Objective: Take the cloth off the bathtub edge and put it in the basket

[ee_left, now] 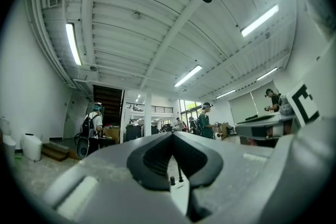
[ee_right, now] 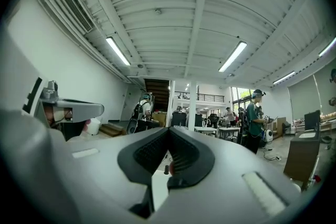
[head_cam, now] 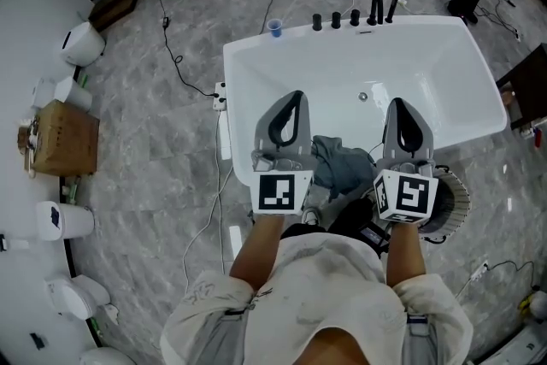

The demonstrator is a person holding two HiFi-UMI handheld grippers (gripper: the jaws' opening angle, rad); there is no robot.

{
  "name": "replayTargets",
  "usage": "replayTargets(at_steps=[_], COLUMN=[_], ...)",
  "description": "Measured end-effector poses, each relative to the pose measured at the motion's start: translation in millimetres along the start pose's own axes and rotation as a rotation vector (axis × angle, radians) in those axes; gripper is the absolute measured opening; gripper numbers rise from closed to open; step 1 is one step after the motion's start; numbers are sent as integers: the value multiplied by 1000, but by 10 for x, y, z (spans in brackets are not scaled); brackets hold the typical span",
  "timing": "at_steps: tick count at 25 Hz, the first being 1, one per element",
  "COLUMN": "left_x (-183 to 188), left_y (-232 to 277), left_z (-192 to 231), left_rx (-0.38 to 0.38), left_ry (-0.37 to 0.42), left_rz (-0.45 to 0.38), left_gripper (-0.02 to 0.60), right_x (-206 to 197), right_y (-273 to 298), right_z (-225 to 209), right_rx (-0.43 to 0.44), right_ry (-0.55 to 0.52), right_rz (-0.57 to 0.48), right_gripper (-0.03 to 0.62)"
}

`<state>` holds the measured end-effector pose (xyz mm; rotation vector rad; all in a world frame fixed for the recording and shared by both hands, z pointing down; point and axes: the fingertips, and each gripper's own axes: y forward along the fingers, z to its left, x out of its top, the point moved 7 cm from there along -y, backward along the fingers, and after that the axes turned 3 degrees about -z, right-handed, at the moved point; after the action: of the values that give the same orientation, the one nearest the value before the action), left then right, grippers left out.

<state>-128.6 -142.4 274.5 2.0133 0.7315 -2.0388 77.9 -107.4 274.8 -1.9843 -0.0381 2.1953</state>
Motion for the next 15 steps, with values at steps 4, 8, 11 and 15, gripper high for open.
replayTargets(at_steps=[4,8,11,15], left_x=[-70,-133,-208,-367], left_y=[76,127,132,88], left_z=[-7,-22,4,21], left_rx=[-4,-16,-15,-18], left_ry=[2,13,7,-5], left_rz=[11,28,35,64], left_gripper=[0,0,0,0], right_x=[-99,-219,-328,-543], right_y=[81,130,174,184], right_z=[-36,-56,-5,74], right_rx=[4,-2,5,21], right_ry=[12,29,29,41], right_rz=[22,51,83,139], right_gripper=[3,2,3,2])
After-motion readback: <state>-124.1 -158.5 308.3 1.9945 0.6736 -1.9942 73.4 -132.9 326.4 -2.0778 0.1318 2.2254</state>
